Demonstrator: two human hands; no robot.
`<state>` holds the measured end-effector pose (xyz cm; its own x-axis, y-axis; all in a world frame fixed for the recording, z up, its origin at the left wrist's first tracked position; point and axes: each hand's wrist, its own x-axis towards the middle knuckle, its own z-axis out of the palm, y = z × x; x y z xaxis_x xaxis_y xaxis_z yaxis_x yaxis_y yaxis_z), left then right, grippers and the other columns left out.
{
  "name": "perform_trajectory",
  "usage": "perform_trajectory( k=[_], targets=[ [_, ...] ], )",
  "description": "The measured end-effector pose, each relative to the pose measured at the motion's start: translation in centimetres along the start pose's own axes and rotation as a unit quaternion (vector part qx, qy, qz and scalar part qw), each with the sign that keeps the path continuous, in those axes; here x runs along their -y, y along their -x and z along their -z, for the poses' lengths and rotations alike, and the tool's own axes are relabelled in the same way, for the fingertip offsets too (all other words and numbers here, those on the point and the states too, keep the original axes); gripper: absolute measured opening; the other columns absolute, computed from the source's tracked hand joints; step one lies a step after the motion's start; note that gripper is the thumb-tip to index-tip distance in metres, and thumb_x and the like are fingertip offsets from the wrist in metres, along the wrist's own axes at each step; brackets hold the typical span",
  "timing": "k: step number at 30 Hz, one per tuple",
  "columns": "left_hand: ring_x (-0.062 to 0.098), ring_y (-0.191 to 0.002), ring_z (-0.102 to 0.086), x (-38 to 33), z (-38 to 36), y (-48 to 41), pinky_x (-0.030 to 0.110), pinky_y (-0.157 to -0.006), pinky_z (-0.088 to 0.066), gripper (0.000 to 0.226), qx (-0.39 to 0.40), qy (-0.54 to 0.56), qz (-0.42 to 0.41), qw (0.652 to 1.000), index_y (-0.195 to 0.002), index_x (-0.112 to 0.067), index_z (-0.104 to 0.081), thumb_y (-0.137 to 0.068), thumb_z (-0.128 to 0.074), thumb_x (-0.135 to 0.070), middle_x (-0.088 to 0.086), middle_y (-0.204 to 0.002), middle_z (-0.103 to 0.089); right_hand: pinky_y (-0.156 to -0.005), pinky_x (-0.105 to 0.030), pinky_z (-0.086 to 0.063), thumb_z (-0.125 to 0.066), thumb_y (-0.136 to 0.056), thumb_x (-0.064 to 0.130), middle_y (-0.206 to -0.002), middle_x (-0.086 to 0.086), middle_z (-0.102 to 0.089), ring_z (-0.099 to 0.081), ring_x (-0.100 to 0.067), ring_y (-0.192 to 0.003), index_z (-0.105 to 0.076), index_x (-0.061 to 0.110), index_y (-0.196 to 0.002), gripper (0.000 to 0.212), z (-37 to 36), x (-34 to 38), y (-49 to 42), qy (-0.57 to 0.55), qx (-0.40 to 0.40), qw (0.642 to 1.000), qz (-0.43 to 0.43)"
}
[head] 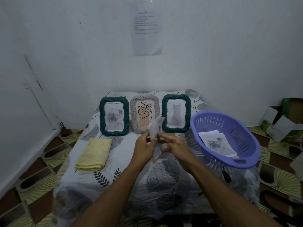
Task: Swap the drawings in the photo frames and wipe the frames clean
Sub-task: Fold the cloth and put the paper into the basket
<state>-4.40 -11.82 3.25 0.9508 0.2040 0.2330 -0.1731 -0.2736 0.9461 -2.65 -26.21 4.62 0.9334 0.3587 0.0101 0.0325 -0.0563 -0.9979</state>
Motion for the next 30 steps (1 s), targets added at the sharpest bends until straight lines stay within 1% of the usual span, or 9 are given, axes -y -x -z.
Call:
perform_trajectory(
  k=[2, 4, 8, 12, 14, 17, 23, 27, 30],
  targets=[
    [0.022, -0.081, -0.064, 0.0, 0.3, -0.3, 0.040, -0.072, -0.053, 0.019, -0.032, 0.005, 0.020, 0.999, -0.101, -0.017, -0.066, -0.093, -0.050, -0.010, 0.011, -0.091, -0.069, -0.094, -0.037, -0.052, -0.042, -0.087, -0.010, -0.122, 0.002, -0.060, -0.056, -0.014, -0.114, -0.060, 0.021, -0.124, 0.052, 0.0, 0.2, -0.2, 0.061, -0.066, 0.996, 0.022],
    [0.022, -0.090, -0.067, -0.2, 0.6, -0.4, 0.039, -0.078, -0.054, 0.025, -0.020, 0.046, 0.033, 0.998, -0.100, -0.023, -0.066, -0.093, -0.049, -0.007, 0.003, -0.095, -0.072, -0.091, -0.033, -0.050, -0.046, -0.092, -0.001, -0.122, 0.006, -0.058, -0.054, -0.011, -0.112, -0.053, 0.025, -0.128, 0.045, 0.2, 0.5, -0.6, 0.059, -0.131, 0.989, 0.031],
    [0.017, -0.101, -0.066, -0.7, 1.0, -0.5, 0.035, -0.085, -0.055, 0.032, 0.037, 0.093, 0.017, 0.995, -0.104, -0.033, -0.062, -0.097, -0.045, -0.006, -0.001, -0.106, -0.070, -0.075, -0.017, -0.048, -0.050, -0.095, 0.004, -0.115, 0.012, -0.065, -0.059, -0.001, -0.105, -0.056, 0.021, -0.123, 0.034, 0.3, 1.1, -0.9, 0.010, -0.116, 0.991, 0.070],
    [0.015, -0.105, -0.061, 0.8, 0.3, 0.5, 0.025, -0.076, -0.055, 0.035, 0.039, 0.101, 0.042, 0.993, -0.121, -0.025, -0.049, -0.098, -0.040, 0.000, 0.005, -0.114, -0.061, -0.081, -0.022, -0.053, -0.046, -0.096, 0.001, -0.113, 0.004, -0.066, -0.060, -0.008, -0.105, -0.058, 0.019, -0.120, 0.033, -0.5, -0.9, -0.5, 0.040, -0.145, 0.987, 0.061],
    [0.021, -0.112, -0.057, 1.8, 0.0, 1.0, 0.036, -0.087, -0.056, 0.037, 0.028, 0.092, 0.046, 0.994, -0.123, -0.023, -0.045, -0.096, -0.040, 0.003, 0.007, -0.118, -0.059, -0.074, -0.018, -0.052, -0.044, -0.096, 0.000, -0.110, 0.001, -0.066, -0.060, -0.010, -0.101, -0.060, 0.018, -0.120, 0.034, -1.0, -2.1, -0.4, 0.072, -0.154, 0.983, 0.066],
    [0.015, -0.117, -0.054, 2.4, -0.2, 0.9, 0.042, -0.101, -0.047, 0.038, 0.016, 0.052, 0.039, 0.998, -0.132, -0.023, -0.040, -0.099, -0.039, -0.004, 0.002, -0.124, -0.057, -0.081, -0.032, -0.055, -0.042, -0.098, 0.005, -0.106, -0.002, -0.067, -0.060, -0.017, -0.099, -0.063, 0.017, -0.116, 0.030, -1.2, -2.9, -0.9, 0.120, -0.189, 0.972, 0.077],
    [0.011, -0.113, -0.056, 2.0, -0.8, 0.1, 0.041, -0.100, -0.047, 0.037, 0.002, 0.024, 0.039, 0.999, -0.135, -0.022, -0.036, -0.101, -0.037, -0.008, 0.000, -0.122, -0.058, -0.077, -0.041, -0.054, -0.039, -0.099, 0.009, -0.095, -0.007, -0.068, -0.062, -0.021, -0.087, -0.064, 0.012, -0.109, 0.027, -1.2, -3.1, -1.8, 0.159, -0.215, 0.961, 0.076],
    [0.012, -0.114, -0.055, 2.2, -0.9, 0.0, 0.033, -0.098, -0.048, 0.040, 0.010, 0.021, 0.039, 0.999, -0.138, -0.021, -0.032, -0.100, -0.036, -0.007, 0.001, -0.123, -0.057, -0.074, -0.040, -0.053, -0.039, -0.100, 0.012, -0.091, -0.006, -0.067, -0.062, -0.020, -0.084, -0.064, 0.014, -0.103, 0.025, -1.1, -3.4, -1.9, 0.173, -0.204, 0.961, 0.062],
    [0.009, -0.110, -0.057, 2.1, -0.8, -0.1, 0.016, -0.085, -0.049, 0.037, 0.004, 0.023, 0.039, 0.999, -0.135, -0.019, -0.036, -0.100, -0.037, -0.006, -0.002, -0.119, -0.057, -0.061, -0.034, -0.045, -0.041, -0.100, 0.014, -0.076, -0.005, -0.062, -0.057, -0.021, -0.070, -0.060, 0.010, -0.087, 0.023, -1.0, -3.3, -1.8, 0.188, -0.209, 0.957, 0.070]
  ],
)
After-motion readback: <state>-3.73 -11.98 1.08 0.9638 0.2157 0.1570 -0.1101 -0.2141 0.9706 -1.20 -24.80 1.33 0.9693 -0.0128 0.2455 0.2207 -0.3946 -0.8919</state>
